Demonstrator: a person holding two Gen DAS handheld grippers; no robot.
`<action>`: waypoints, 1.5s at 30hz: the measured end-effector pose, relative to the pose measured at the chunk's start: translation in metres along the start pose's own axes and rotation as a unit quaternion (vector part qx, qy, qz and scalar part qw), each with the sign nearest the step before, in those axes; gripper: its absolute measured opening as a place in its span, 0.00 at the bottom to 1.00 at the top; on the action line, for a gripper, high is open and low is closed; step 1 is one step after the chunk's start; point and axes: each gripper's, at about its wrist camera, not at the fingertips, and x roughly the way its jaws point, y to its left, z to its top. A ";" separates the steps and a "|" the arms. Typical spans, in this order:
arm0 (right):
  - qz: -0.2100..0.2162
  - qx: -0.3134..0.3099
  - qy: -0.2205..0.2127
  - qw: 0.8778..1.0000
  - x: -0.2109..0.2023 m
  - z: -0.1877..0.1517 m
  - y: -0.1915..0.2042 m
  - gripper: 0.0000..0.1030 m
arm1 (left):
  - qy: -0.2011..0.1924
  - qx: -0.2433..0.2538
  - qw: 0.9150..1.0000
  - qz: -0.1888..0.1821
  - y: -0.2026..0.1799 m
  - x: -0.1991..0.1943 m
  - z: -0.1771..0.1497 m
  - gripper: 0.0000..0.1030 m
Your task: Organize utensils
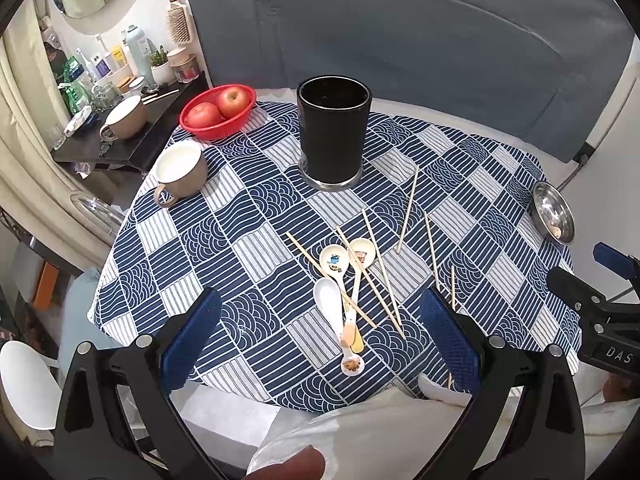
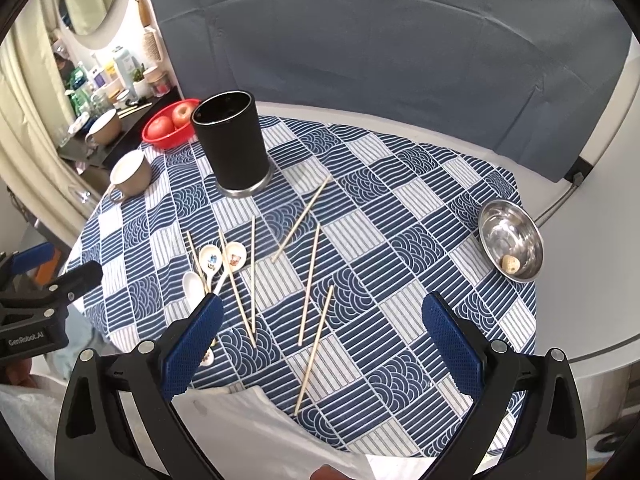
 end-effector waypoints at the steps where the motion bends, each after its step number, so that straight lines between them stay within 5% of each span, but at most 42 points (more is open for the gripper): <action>1: 0.000 0.000 0.000 1.000 0.000 0.000 0.000 0.93 | -0.001 -0.002 1.000 0.001 0.001 0.000 0.000 0.94; 30: -0.014 -0.009 0.011 1.000 0.013 0.003 -0.001 0.92 | 0.037 -0.029 0.999 0.005 0.016 0.016 0.006 0.94; 45: -0.012 0.026 0.075 0.997 0.056 -0.004 -0.015 0.92 | 0.108 -0.059 0.991 -0.047 0.034 0.051 0.024 0.94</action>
